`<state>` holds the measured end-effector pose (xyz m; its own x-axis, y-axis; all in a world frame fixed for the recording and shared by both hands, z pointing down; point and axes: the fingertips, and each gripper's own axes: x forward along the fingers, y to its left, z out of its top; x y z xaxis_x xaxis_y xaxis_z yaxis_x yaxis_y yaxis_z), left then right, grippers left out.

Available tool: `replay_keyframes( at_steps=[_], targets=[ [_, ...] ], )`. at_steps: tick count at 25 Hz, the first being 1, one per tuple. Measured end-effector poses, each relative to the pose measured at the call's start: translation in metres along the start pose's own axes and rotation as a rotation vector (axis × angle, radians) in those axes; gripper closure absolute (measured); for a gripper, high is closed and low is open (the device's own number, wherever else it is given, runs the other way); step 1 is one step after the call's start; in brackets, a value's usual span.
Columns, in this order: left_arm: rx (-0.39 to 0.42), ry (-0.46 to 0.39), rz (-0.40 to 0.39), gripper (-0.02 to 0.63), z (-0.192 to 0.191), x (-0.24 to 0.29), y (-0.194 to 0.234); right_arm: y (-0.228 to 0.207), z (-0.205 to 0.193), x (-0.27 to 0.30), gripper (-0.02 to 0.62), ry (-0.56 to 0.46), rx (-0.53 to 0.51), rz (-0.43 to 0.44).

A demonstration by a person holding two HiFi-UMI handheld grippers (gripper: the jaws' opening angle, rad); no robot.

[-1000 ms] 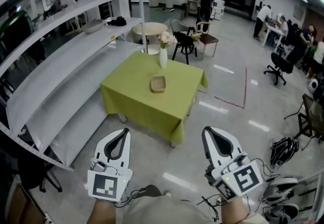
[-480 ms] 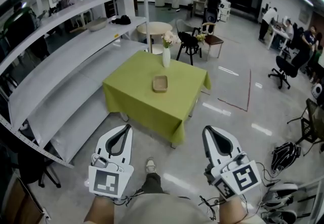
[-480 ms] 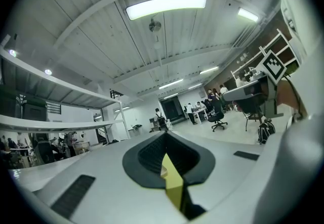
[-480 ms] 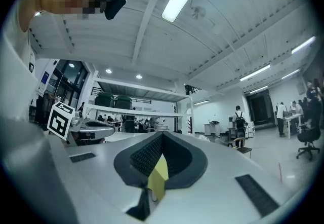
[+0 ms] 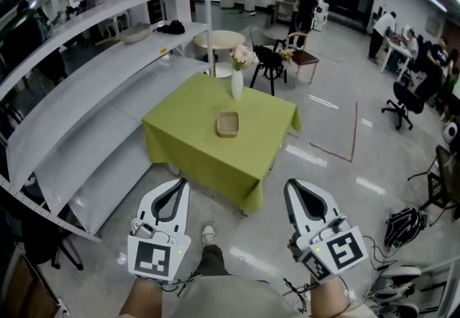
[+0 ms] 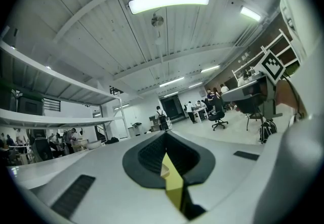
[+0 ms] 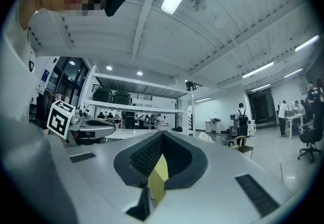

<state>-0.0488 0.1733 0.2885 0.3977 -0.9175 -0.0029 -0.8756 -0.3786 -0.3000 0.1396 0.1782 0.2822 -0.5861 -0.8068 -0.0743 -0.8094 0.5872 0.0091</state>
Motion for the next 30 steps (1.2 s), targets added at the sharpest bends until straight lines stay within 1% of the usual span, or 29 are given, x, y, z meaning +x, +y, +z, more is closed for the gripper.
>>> replay_keyframes(
  at_steps=[9, 15, 19, 26, 30],
  targets=[
    [0.003, 0.015, -0.03, 0.6, -0.025, 0.066, 0.047, -0.028, -0.014, 0.081, 0.589, 0.032, 0.009, -0.01],
    [-0.006, 0.023, -0.074, 0.6, -0.033, 0.123, 0.089, -0.048, -0.013, 0.149, 0.589, 0.061, 0.015, -0.029],
    [-0.003, 0.029, -0.11, 0.6, -0.043, 0.166, 0.121, -0.064, -0.014, 0.201, 0.589, 0.082, 0.011, -0.05],
    [-0.029, 0.029, -0.152, 0.6, -0.065, 0.236, 0.182, -0.086, -0.02, 0.292, 0.589, 0.115, 0.004, -0.082],
    [-0.021, 0.028, -0.17, 0.6, -0.077, 0.27, 0.21, -0.097, -0.02, 0.337, 0.589, 0.103, 0.009, -0.099]
  ],
)
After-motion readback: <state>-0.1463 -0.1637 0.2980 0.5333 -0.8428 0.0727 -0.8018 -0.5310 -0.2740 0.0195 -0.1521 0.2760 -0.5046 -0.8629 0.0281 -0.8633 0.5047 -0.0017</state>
